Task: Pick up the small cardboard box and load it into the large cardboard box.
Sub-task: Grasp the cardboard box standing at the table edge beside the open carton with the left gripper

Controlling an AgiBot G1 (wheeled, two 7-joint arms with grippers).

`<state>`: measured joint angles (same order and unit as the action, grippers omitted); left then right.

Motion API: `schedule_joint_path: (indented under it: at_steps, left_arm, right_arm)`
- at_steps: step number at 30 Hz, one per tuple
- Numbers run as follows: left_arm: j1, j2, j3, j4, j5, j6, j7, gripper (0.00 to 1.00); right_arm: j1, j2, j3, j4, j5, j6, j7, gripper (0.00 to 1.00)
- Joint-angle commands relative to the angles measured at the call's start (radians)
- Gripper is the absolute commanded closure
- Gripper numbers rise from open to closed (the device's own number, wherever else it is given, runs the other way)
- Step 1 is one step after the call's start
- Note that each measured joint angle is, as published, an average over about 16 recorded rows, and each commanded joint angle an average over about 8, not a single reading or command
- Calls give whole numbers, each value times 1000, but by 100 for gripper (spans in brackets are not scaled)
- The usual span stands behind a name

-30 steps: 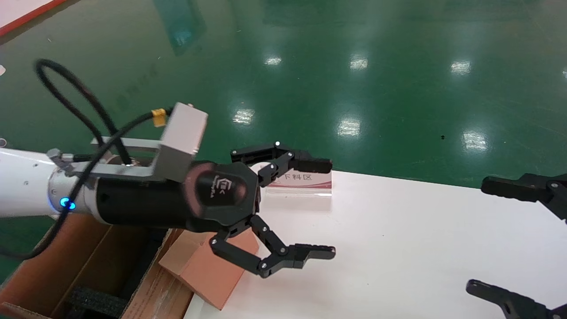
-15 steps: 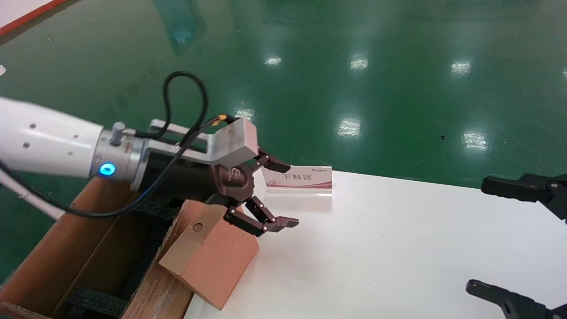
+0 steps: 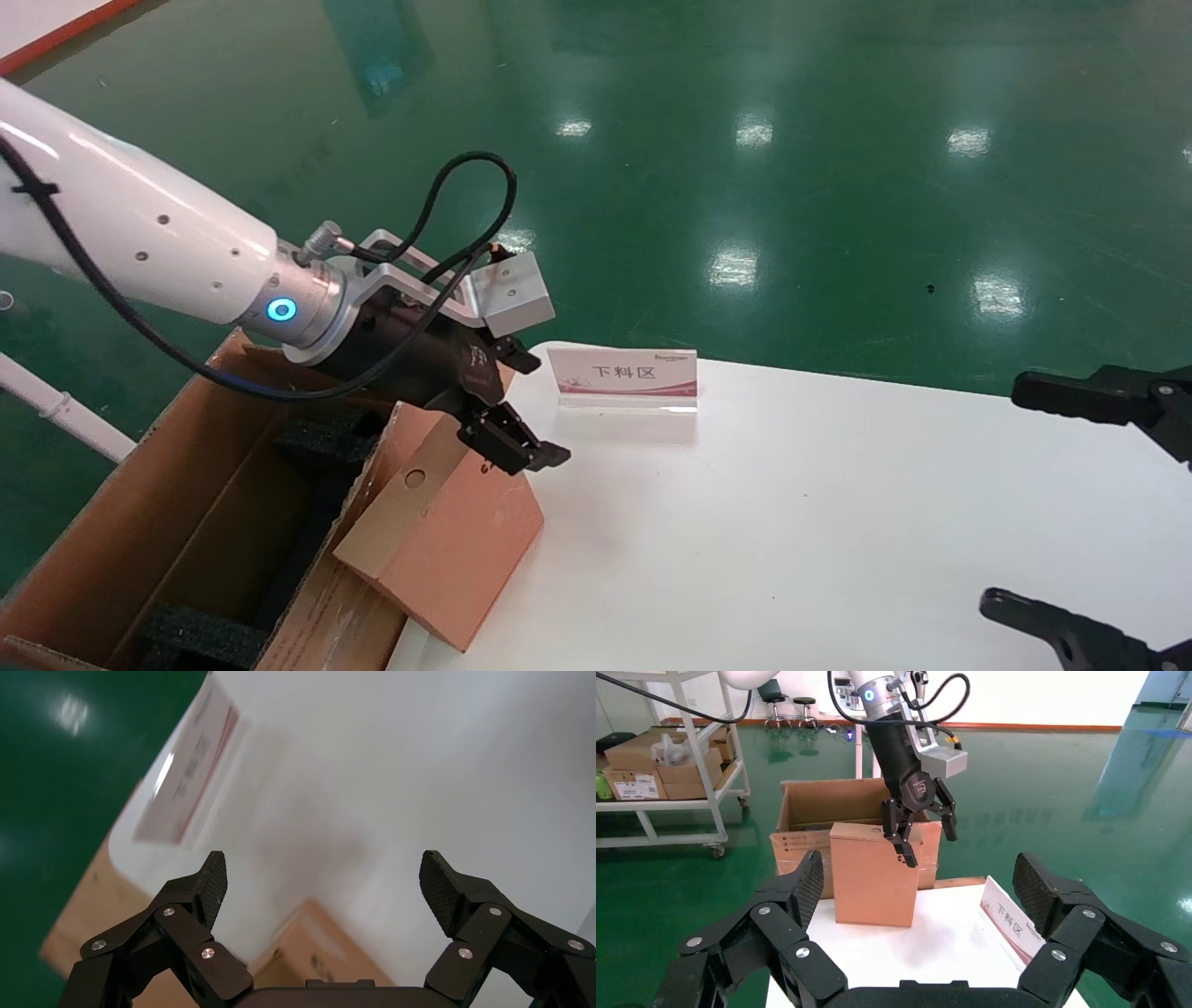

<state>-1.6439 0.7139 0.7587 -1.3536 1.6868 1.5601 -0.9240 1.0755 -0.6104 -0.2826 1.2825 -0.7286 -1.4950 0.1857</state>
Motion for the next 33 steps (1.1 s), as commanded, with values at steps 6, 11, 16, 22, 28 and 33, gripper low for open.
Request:
schedule_joint_path:
  at_steps: [6, 11, 16, 22, 28, 33]
  left_arm:
    - [-79, 24, 122, -2, 78, 9, -134, 0]
    - [-135, 35, 215, -2, 93, 13, -203, 0]
    - [-185, 39, 313, -1, 93, 15, -272, 0]
    - [-244, 46, 430, -1, 88, 15, -347, 0]
    - [-288, 59, 540, 0, 65, 13, -403, 0]
    - [-322, 67, 619, -1, 48, 7, -441, 0]
  right_arm:
    - [0, 0, -1, 0, 0, 0, 0, 0]
    - [0, 0, -1, 0, 1, 0, 0, 0]
    - [0, 1, -1, 0, 1, 1, -1, 0]
    - [0, 1, -2, 0, 1, 1, -1, 0]
    - [0, 1, -2, 0, 1, 1, -1, 0]
    - [1, 1, -2, 0, 2, 1, -1, 0]
